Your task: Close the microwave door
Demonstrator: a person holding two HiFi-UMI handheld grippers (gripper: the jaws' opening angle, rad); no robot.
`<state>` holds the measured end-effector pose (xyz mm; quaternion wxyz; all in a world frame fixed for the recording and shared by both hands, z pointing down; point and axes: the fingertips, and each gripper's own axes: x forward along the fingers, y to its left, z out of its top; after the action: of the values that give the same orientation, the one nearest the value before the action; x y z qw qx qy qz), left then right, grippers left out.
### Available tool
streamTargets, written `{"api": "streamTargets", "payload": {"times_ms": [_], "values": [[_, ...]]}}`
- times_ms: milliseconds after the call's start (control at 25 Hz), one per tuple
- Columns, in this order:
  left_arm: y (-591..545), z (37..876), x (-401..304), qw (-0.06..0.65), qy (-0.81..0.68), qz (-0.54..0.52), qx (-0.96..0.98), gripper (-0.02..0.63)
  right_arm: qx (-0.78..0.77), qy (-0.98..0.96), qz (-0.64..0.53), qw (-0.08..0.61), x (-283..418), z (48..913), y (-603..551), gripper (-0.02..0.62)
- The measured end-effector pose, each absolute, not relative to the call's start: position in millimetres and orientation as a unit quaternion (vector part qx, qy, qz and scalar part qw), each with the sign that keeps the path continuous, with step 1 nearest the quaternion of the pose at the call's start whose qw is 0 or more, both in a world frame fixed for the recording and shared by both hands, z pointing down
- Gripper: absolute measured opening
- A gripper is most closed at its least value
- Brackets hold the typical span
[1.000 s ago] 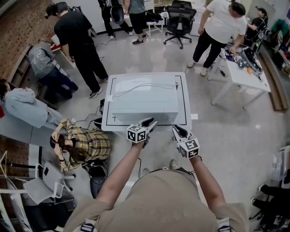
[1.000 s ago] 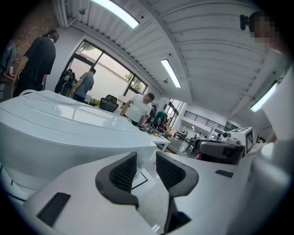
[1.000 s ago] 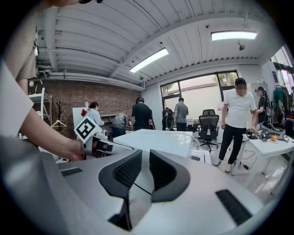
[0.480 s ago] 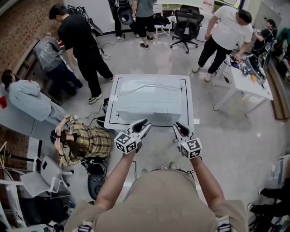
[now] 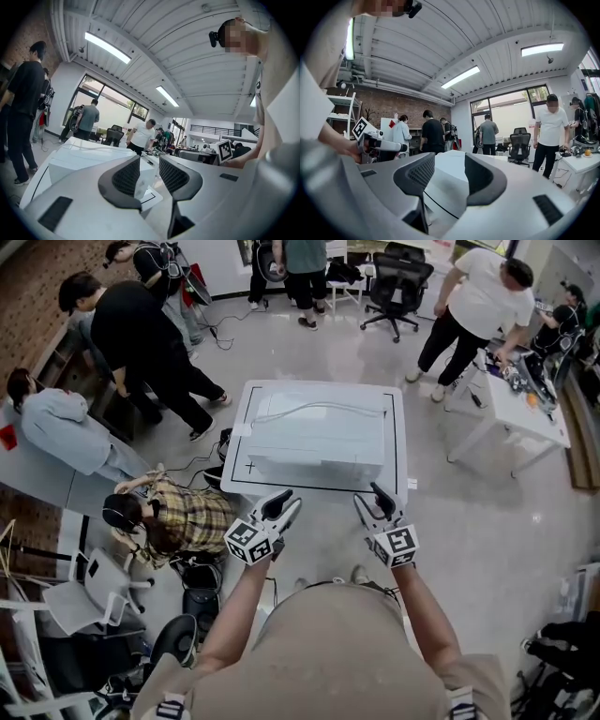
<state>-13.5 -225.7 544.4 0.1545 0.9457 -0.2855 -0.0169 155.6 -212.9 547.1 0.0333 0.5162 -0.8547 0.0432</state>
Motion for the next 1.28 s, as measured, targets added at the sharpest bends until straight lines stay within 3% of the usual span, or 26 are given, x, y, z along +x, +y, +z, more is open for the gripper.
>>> {"api": "streamTargets", "payload": {"times_ms": [560, 800, 1280], "values": [[-214.2, 574.5, -30.4, 0.161, -0.298, 0.006, 0.941, 0.121, 0.545, -0.835, 0.054, 0.046, 170.0, 575.2, -202.9, 0.186], [-212.1, 577.7, -27.9, 0.164, -0.297, 0.010, 0.940, 0.121, 0.524, -0.843, 0.038, 0.112, 157.8, 586.1, -202.5, 0.176], [-205.2, 584.6, -21.6, 0.178, -0.291, 0.014, 0.940, 0.121, 0.533, -0.838, 0.029, 0.112, 159.0, 578.7, -202.0, 0.149]]}}
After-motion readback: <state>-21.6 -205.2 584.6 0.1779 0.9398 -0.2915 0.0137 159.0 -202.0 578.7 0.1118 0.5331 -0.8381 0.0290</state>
